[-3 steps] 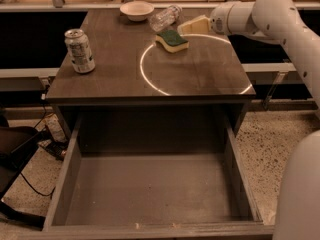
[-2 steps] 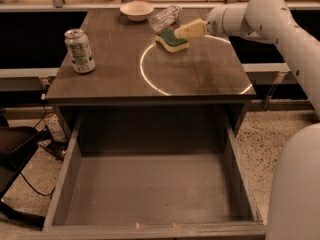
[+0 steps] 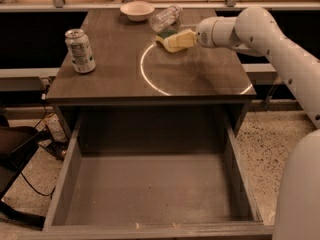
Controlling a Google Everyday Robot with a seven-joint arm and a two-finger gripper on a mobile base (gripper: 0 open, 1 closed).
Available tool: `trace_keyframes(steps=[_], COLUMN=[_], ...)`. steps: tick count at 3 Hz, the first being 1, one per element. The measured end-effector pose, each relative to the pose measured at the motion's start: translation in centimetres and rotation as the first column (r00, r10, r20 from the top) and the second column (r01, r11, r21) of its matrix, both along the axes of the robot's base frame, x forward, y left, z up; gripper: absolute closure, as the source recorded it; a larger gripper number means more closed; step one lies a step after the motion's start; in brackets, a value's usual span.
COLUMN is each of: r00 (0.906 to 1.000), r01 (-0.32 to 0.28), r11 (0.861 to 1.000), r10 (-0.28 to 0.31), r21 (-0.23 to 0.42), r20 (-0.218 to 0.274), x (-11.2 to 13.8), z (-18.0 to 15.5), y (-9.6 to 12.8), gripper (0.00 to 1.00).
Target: Move sponge near 7up can
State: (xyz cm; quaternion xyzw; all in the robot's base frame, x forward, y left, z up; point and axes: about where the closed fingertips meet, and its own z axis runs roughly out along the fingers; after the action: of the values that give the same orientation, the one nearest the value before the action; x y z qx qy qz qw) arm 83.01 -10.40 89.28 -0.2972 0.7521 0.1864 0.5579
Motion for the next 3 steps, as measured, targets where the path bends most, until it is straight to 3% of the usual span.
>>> trace_keyframes(steps=[1,3], r00=[0.9995,0.9994], r01=[-0.025,-0.021], r11=[0.999,0.999], r10=[0.026,0.02], r21=[0.046,-0.047], r20=[-0.018,-0.027], x=[0.1,1.6], z=[-1.3,-4.3], y=[2.2,4.9], gripper=[0.0,0.01])
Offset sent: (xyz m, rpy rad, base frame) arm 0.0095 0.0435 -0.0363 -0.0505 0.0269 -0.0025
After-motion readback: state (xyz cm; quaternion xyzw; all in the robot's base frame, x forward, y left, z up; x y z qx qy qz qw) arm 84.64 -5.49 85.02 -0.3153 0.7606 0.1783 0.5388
